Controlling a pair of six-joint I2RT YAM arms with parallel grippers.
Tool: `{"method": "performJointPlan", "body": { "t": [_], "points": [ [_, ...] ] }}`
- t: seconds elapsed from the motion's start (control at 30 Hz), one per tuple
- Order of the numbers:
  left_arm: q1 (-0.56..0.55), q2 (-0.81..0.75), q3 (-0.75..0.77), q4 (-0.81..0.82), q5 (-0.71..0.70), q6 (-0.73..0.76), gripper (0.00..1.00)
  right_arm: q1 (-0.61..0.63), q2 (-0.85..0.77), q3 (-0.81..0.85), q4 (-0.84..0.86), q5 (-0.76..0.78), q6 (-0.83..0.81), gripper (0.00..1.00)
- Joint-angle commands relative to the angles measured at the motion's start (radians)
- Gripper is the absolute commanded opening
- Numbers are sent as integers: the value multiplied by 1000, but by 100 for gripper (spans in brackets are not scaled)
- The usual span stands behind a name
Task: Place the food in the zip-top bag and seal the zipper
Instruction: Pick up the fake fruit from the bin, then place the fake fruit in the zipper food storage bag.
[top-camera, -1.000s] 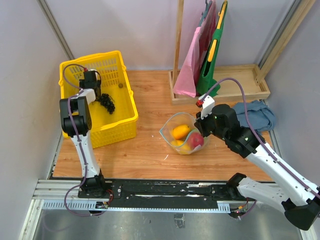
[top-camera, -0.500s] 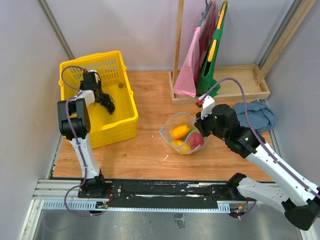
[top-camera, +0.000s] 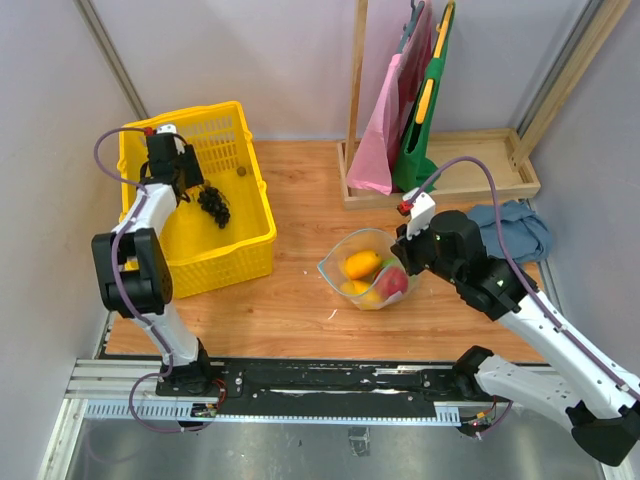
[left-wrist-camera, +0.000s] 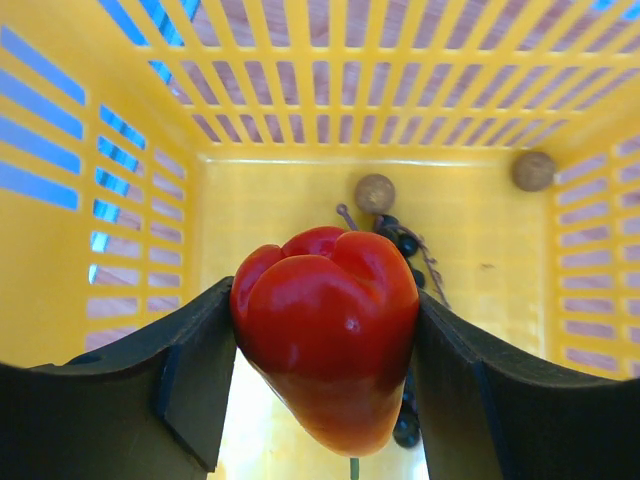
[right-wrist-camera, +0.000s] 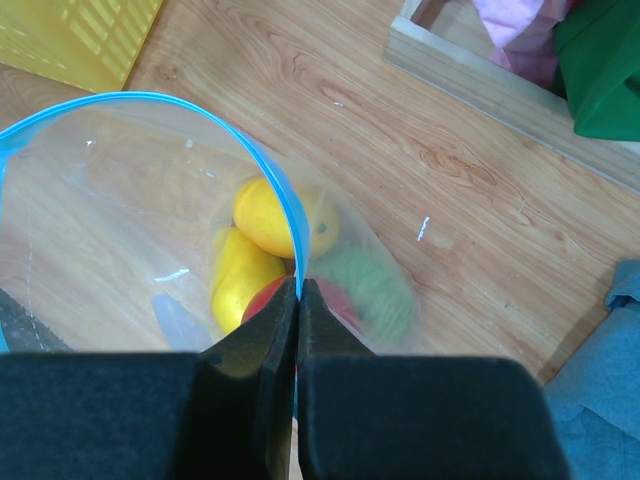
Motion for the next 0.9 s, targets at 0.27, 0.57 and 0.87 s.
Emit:
{"method": "performJointPlan", "body": {
  "t": [0.27,0.57,0.87],
  "points": [
    [-106,-326,-64,-137,184,-99,4,-8,-29,26,-19,21,36,0],
    [-238,-551,-94,-183,337,-112,2,-8,-29,31,-27,25,44,1],
    [-555,-697,-143,-155,443,-88,1,-10,-28,34,-32,43,49,1]
  ]
}}
